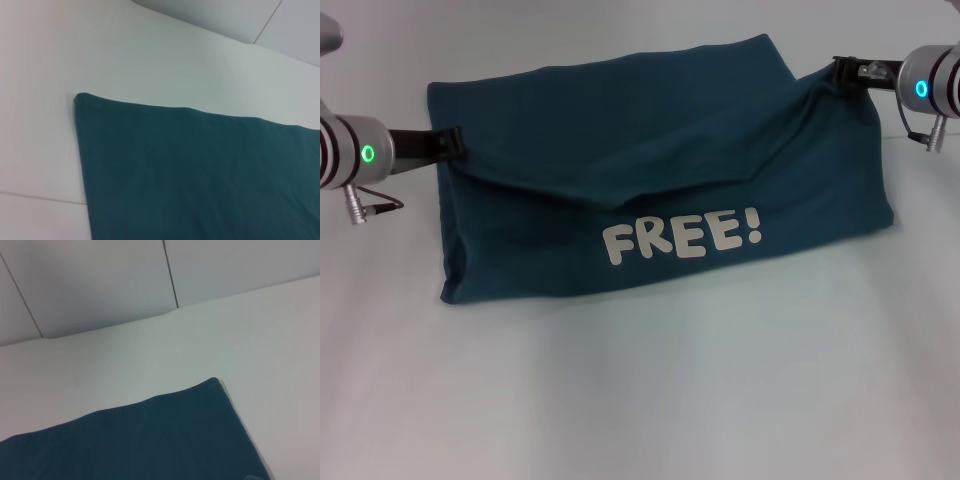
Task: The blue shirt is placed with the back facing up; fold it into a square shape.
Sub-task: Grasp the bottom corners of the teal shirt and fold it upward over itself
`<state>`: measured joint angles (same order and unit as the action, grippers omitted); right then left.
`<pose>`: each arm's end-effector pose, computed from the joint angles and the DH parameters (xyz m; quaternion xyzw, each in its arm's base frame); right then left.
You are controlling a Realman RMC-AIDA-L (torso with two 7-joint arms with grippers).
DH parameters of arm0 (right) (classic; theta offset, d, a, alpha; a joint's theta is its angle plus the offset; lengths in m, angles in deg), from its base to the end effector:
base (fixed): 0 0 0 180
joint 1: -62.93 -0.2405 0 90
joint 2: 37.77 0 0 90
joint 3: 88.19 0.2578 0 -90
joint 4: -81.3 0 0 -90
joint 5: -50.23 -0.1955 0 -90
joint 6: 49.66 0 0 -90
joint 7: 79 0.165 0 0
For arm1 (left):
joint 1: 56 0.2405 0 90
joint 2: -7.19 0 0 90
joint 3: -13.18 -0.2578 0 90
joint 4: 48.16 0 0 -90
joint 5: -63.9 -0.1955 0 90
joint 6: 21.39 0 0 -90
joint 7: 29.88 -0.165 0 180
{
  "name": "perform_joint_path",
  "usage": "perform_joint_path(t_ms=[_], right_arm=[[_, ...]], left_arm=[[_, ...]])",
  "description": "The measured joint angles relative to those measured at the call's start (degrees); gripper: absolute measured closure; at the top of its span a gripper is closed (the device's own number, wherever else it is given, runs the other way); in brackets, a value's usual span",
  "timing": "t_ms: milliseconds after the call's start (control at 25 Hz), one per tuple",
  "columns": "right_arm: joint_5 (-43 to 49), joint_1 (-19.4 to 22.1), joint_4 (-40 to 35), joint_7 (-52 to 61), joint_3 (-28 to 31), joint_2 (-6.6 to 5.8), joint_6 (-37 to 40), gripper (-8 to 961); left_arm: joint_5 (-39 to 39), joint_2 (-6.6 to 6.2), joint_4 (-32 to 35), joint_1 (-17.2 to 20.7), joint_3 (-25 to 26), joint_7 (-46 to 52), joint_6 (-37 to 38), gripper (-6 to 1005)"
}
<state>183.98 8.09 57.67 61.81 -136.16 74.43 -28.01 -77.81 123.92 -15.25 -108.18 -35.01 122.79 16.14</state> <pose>0.2389 0.5210 0.0485 -0.6978 0.4918 0.1650 0.4939 -0.2241 0.4915 0.0067 -0.7218 -0.5514 -0.1476 0.3914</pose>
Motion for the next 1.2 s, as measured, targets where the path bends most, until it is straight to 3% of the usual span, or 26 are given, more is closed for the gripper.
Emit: perform_joint_path(t_ms=[480, 1040, 1200], right_arm=[[0.02, -0.04, -0.42, -0.25, -0.18, -0.40, 1.25, 806], [2.46, -0.23, -0.30, -2.09, -1.62, -0.82, 2.65, 792], [3.90, -0.33, -0.41, -1.01, -1.18, -0.90, 2.66, 598]], left_arm=[[-0.58, 1.11, 1.09, 0.61, 0.04, 0.17, -1.17, 952], [-0.36, 1.40, 1.99, 1.42, -0.31, 0.13, 0.18, 945], [-0.29, 2.24, 3.64, 2.12, -0.11, 0.18, 0.40, 916]])
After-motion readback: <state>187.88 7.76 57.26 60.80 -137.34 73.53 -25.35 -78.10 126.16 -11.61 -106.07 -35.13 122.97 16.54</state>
